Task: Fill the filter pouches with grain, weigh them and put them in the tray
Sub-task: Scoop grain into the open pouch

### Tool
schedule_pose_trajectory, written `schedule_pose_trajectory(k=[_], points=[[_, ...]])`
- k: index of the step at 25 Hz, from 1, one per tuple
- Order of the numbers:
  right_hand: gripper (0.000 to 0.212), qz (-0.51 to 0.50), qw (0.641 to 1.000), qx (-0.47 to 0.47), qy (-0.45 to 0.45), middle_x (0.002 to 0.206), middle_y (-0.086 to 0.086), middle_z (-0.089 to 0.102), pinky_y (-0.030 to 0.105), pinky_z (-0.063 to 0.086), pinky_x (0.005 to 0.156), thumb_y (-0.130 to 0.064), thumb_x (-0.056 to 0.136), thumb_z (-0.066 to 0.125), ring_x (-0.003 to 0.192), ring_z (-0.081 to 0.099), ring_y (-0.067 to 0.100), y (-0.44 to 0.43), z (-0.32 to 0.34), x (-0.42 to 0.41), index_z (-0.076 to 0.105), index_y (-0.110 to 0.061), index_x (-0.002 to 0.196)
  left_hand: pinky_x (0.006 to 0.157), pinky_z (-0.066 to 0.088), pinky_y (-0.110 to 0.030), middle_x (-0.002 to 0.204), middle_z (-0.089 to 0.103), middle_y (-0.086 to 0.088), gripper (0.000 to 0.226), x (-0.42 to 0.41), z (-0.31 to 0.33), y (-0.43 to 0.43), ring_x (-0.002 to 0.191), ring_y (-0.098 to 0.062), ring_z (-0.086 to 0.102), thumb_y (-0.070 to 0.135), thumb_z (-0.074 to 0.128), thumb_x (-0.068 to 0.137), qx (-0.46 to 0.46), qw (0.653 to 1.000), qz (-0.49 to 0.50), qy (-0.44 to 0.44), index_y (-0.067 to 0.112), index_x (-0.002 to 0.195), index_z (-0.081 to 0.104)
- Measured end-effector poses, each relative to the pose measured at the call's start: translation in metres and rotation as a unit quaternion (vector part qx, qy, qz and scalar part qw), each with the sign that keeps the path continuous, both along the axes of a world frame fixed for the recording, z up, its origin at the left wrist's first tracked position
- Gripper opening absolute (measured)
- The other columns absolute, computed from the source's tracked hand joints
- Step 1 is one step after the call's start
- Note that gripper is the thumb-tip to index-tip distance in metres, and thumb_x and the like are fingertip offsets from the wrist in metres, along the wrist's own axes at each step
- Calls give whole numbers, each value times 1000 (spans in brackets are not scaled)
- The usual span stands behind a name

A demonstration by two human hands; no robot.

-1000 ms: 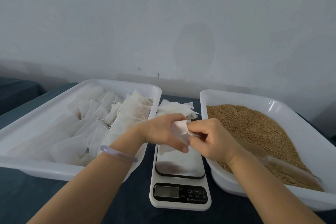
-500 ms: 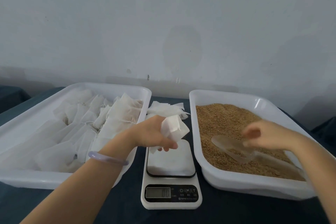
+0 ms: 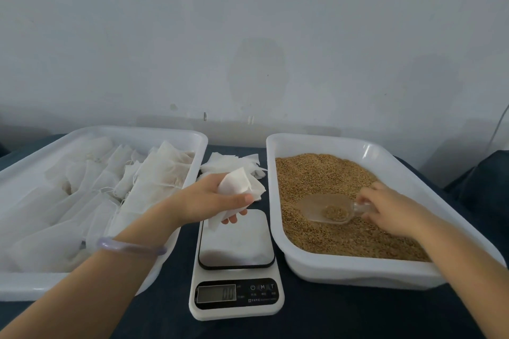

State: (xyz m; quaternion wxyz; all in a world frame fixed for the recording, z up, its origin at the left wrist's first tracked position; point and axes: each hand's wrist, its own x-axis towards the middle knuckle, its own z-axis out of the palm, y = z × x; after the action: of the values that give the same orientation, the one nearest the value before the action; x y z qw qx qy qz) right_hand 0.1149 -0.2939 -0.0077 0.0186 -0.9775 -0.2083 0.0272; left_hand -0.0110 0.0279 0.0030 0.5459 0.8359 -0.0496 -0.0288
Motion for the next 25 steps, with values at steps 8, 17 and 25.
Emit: schedule_pose_trajectory(k=[8,17,25], points=[[20,26,997,69,24,102,-21,54,28,43,96,-25,86,63,98,54,2,-2,-5,-6,56,-35,103,60,52,-25,73,68,3,4,-1,0,1,61,-11,61,23,64,88,-12,1000,5,-9,19,87,62],[29,-56,990,130,-5,118,-11,59,42,33,108,-27,88,62,107,53,9,-17,-7,-5,61,-32,116,60,52,-23,71,69,3,4,-2,-2,2,59,-11,61,22,62,90,-18,1000,17,-12,18,90,62],[31,-64,988,144,-2,119,-11,60,46,35,107,-30,88,62,109,54,11,-22,-9,-3,60,-33,118,58,50,-22,69,66,4,5,-1,-2,3,57,-12,56,18,67,87,-33,999,8,-16,17,87,62]])
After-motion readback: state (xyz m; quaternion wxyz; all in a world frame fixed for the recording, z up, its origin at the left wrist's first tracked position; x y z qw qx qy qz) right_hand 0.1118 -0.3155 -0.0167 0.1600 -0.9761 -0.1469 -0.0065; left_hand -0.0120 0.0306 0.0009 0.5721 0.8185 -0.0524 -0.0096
